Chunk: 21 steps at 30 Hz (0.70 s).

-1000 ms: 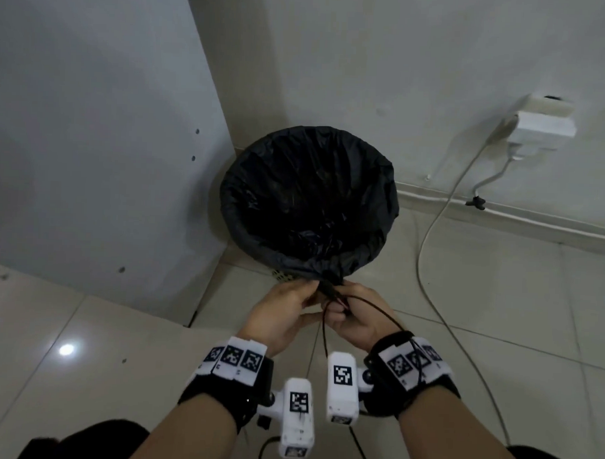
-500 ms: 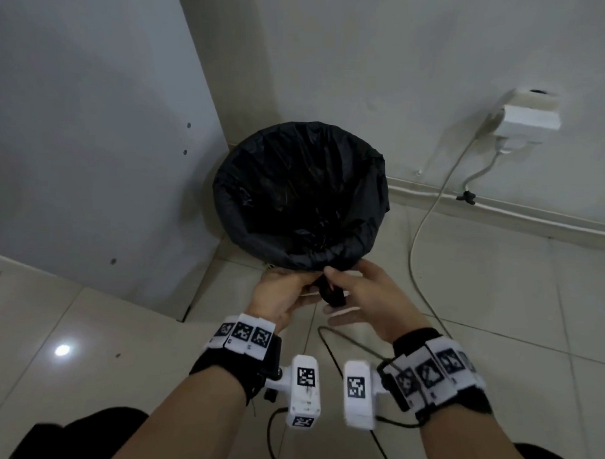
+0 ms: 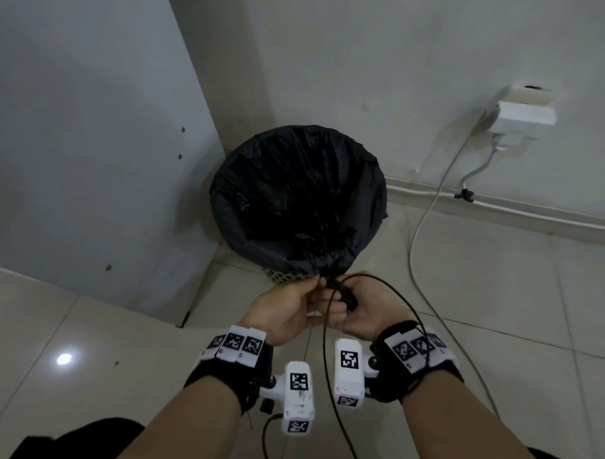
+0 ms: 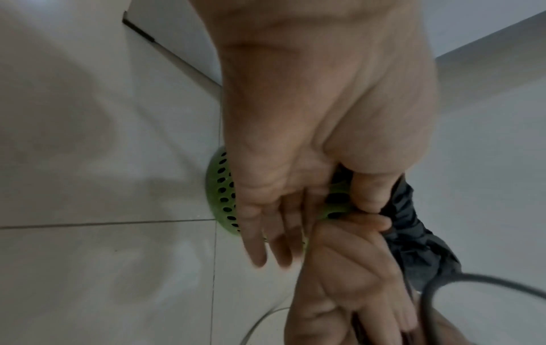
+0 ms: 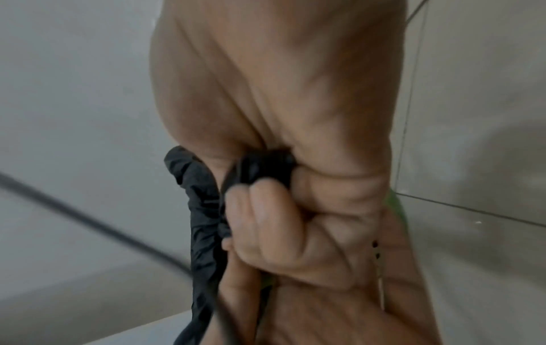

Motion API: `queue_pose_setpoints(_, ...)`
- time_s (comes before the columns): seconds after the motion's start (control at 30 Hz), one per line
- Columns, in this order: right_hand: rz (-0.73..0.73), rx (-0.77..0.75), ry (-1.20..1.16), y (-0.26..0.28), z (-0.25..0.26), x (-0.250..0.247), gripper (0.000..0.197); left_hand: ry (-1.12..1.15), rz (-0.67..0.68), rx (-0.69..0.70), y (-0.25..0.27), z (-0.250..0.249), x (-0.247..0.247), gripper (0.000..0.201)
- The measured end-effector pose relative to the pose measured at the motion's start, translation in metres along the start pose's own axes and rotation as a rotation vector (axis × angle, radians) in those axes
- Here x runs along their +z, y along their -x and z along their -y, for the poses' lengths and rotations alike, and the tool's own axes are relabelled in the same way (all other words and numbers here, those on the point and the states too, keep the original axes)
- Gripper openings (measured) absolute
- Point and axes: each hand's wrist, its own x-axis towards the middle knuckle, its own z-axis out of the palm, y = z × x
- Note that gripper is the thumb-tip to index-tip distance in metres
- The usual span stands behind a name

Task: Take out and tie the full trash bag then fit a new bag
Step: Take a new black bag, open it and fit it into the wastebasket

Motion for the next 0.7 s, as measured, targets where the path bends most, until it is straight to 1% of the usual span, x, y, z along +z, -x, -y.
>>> queue_pose_setpoints(0.07, -0.016, 0.043, 0.009, 0.002, 0.002, 0.001, 0.015, -0.002, 0.052, 0.013, -0.001, 0.000, -0.002, 0.025)
queue_pose_setpoints(0.13, -0.079, 0.052, 0.083, 0.003, 0.003, 0.000, 0.013, 0.002, 0.082, 0.049, -0.004, -0.001, -0.006, 0.054)
queue_pose_setpoints(0.17, -0.148, 0.041, 0.146, 0.003, 0.003, 0.000, 0.017, -0.002, 0.076, 0.064, -0.004, -0.002, -0.006, 0.063)
queue_pose_setpoints(0.2, -0.239, 0.007, 0.233, 0.004, 0.002, 0.001, 0.019, -0.021, 0.052, 0.089, -0.004, -0.002, -0.004, 0.060)
queue_pose_setpoints(0.27, -0.445, -0.159, 0.459, 0.007, -0.002, 0.004, 0.013, -0.050, -0.031, 0.131, -0.008, -0.003, -0.001, 0.043)
queue_pose_setpoints(0.33, -0.573, -0.396, 0.720, 0.016, -0.008, 0.008, 0.010, -0.041, -0.112, 0.163, -0.012, -0.002, 0.003, 0.029)
queue_pose_setpoints(0.37, -0.593, -0.526, 0.888, 0.020, -0.011, 0.007, 0.011, -0.027, -0.132, 0.177, -0.013, -0.001, 0.004, 0.026)
queue_pose_setpoints(0.43, -0.567, -0.738, 1.290, 0.025, -0.019, 0.003, 0.019, 0.002, -0.147, 0.193, -0.013, -0.001, 0.005, 0.025)
queue_pose_setpoints(0.47, -0.563, -0.823, 1.441, 0.023, -0.022, -0.001, 0.021, 0.009, -0.150, 0.194, -0.012, -0.001, 0.006, 0.024)
queue_pose_setpoints(0.5, -0.576, -0.893, 1.529, 0.019, -0.025, -0.006, 0.020, 0.019, -0.147, 0.189, -0.010, -0.001, 0.006, 0.023)
queue_pose_setpoints(0.57, -0.605, -0.999, 1.560, 0.010, -0.028, -0.012, 0.009, 0.010, -0.148, 0.167, -0.007, -0.002, 0.004, 0.024)
queue_pose_setpoints(0.63, -0.613, -1.078, 1.517, 0.003, -0.030, -0.016, 0.008, -0.047, -0.175, 0.158, -0.006, -0.002, 0.001, 0.029)
queue_pose_setpoints(0.67, -0.616, -1.073, 1.475, 0.001, -0.030, -0.015, 0.008, -0.058, -0.184, 0.156, -0.006, -0.002, -0.001, 0.030)
queue_pose_setpoints(0.7, -0.610, -1.025, 1.404, 0.001, -0.030, -0.012, 0.009, -0.053, -0.181, 0.156, -0.006, -0.002, -0.001, 0.029)
